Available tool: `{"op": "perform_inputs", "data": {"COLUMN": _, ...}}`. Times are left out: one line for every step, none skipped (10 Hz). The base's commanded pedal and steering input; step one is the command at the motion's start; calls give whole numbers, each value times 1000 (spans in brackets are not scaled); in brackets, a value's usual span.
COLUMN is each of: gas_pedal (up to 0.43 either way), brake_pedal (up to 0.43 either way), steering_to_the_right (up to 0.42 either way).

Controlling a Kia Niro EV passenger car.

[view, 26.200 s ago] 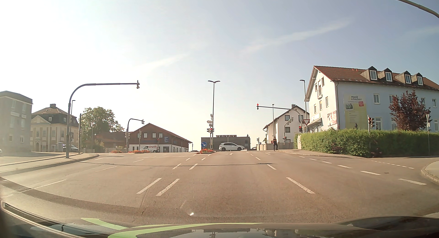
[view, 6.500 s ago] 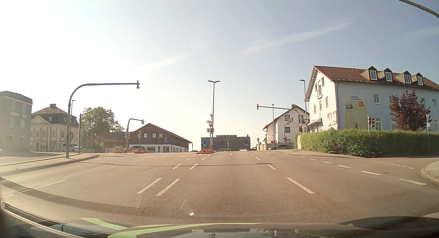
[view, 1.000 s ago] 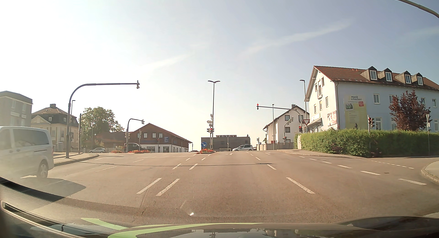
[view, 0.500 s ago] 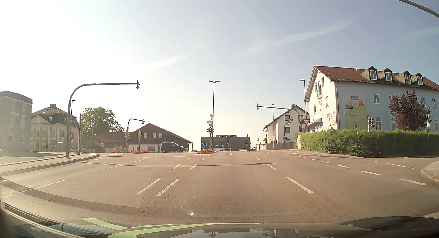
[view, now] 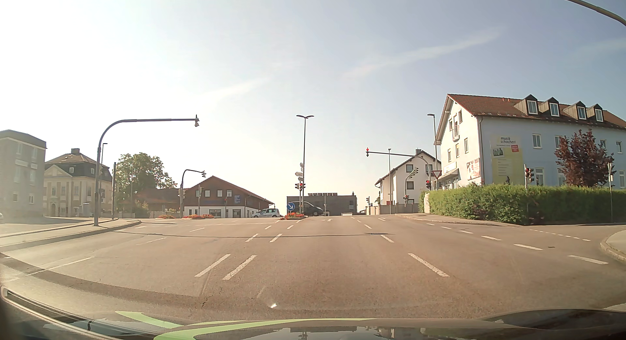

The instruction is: Follow the waypoints while adhering to traffic rules and regulations

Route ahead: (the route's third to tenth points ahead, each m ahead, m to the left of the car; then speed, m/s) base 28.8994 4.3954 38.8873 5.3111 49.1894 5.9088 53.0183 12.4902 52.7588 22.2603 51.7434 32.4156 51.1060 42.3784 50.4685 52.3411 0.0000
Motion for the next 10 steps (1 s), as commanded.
{"op": "perform_inputs", "data": {"gas_pedal": 0, "brake_pedal": 317, "steering_to_the_right": -15}}
{"op": "perform_inputs", "data": {"gas_pedal": 0, "brake_pedal": 317, "steering_to_the_right": -15}}
{"op": "perform_inputs", "data": {"gas_pedal": 0, "brake_pedal": 317, "steering_to_the_right": -14}}
{"op": "perform_inputs", "data": {"gas_pedal": 0, "brake_pedal": 317, "steering_to_the_right": -14}}
{"op": "perform_inputs", "data": {"gas_pedal": 0, "brake_pedal": 317, "steering_to_the_right": -15}}
{"op": "perform_inputs", "data": {"gas_pedal": 0, "brake_pedal": 317, "steering_to_the_right": -15}}
{"op": "perform_inputs", "data": {"gas_pedal": 0, "brake_pedal": 317, "steering_to_the_right": -15}}
{"op": "perform_inputs", "data": {"gas_pedal": 0, "brake_pedal": 317, "steering_to_the_right": -15}}
{"op": "perform_inputs", "data": {"gas_pedal": 0, "brake_pedal": 317, "steering_to_the_right": -14}}
{"op": "perform_inputs", "data": {"gas_pedal": 0, "brake_pedal": 317, "steering_to_the_right": -15}}
